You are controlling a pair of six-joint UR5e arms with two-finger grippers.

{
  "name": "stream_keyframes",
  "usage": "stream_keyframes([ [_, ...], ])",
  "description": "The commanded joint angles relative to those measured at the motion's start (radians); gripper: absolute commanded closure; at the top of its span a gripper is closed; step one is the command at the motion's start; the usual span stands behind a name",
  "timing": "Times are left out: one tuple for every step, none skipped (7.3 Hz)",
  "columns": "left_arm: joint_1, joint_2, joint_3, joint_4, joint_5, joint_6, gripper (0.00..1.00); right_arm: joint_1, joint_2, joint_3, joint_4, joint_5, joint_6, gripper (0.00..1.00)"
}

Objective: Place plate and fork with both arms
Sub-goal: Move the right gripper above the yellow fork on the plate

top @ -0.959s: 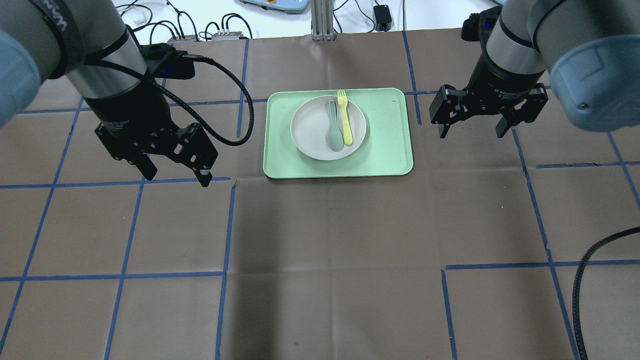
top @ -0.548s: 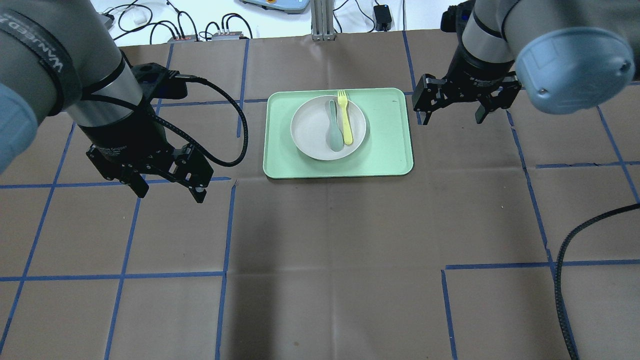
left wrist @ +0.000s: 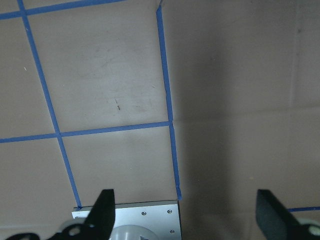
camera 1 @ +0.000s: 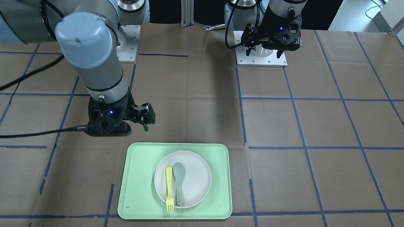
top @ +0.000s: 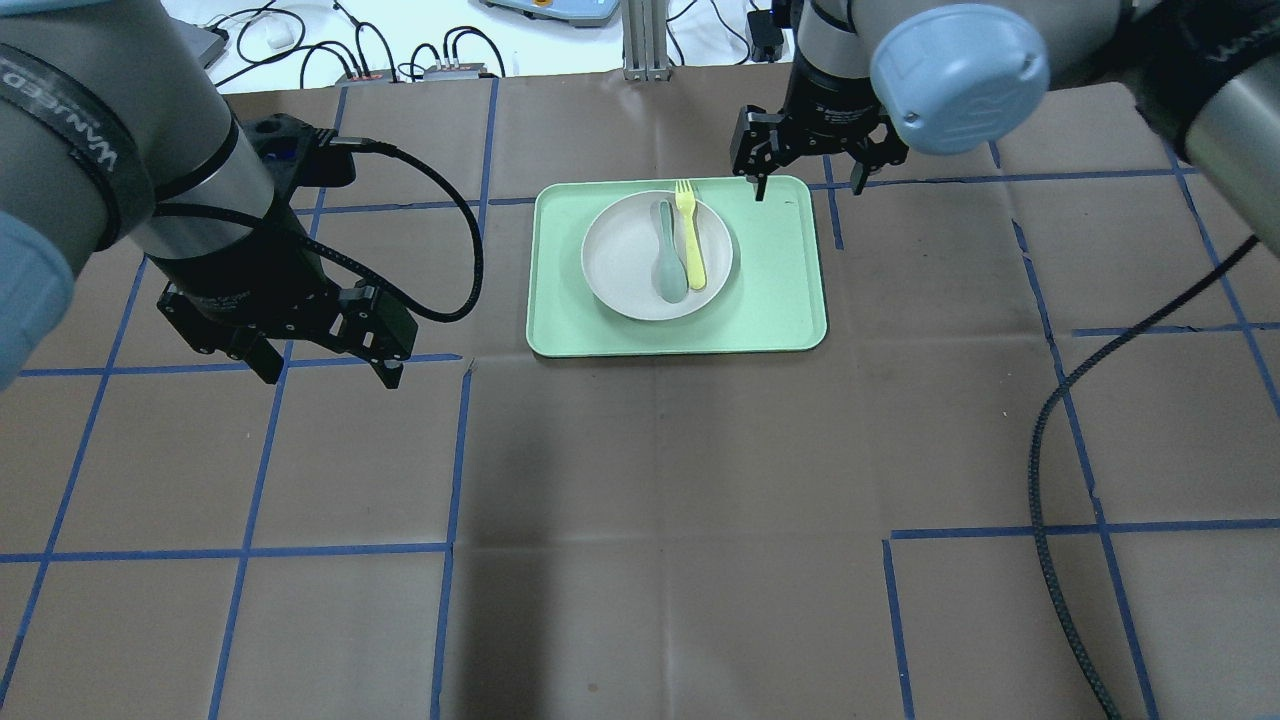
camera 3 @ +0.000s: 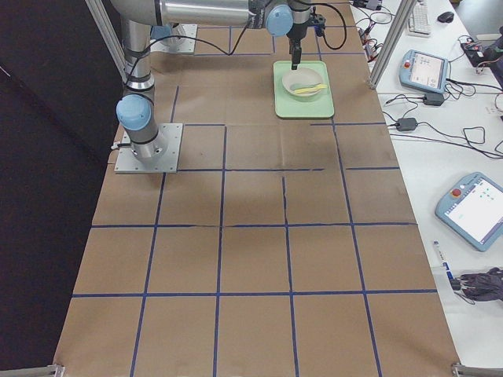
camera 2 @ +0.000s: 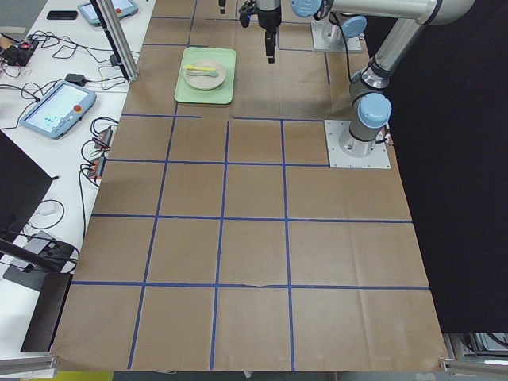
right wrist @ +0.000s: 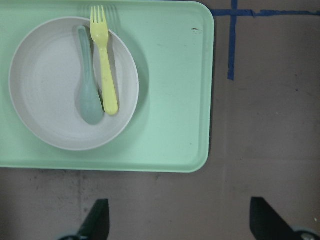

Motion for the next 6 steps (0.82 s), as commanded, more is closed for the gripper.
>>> stream_keyframes([
  [0.001,0.0,-0.005,0.033,-0.001,-0.004,0.01,0.057,0.151,-0.129,-0.025,-0.005,0.031,0.0],
  [0.0,-0.009,-0.008,0.034,-0.001,-0.01,0.01,0.065,0.211,-0.188,-0.022,-0.005,0.041,0.0],
  [0.0,-0.014,-0.014,0.066,-0.001,-0.015,0.01,0.066,0.252,-0.212,-0.022,-0.004,0.075,0.0],
  [0.0,-0.012,-0.017,0.074,-0.001,-0.013,0.0,0.066,0.274,-0.213,-0.051,-0.002,0.086,0.01],
  [0.0,-0.002,-0.033,0.074,-0.001,-0.01,0.0,0.066,0.291,-0.213,-0.064,-0.002,0.086,0.04],
  [0.001,0.004,-0.049,0.077,-0.001,-0.01,0.0,0.066,0.303,-0.213,-0.079,-0.002,0.086,0.11],
])
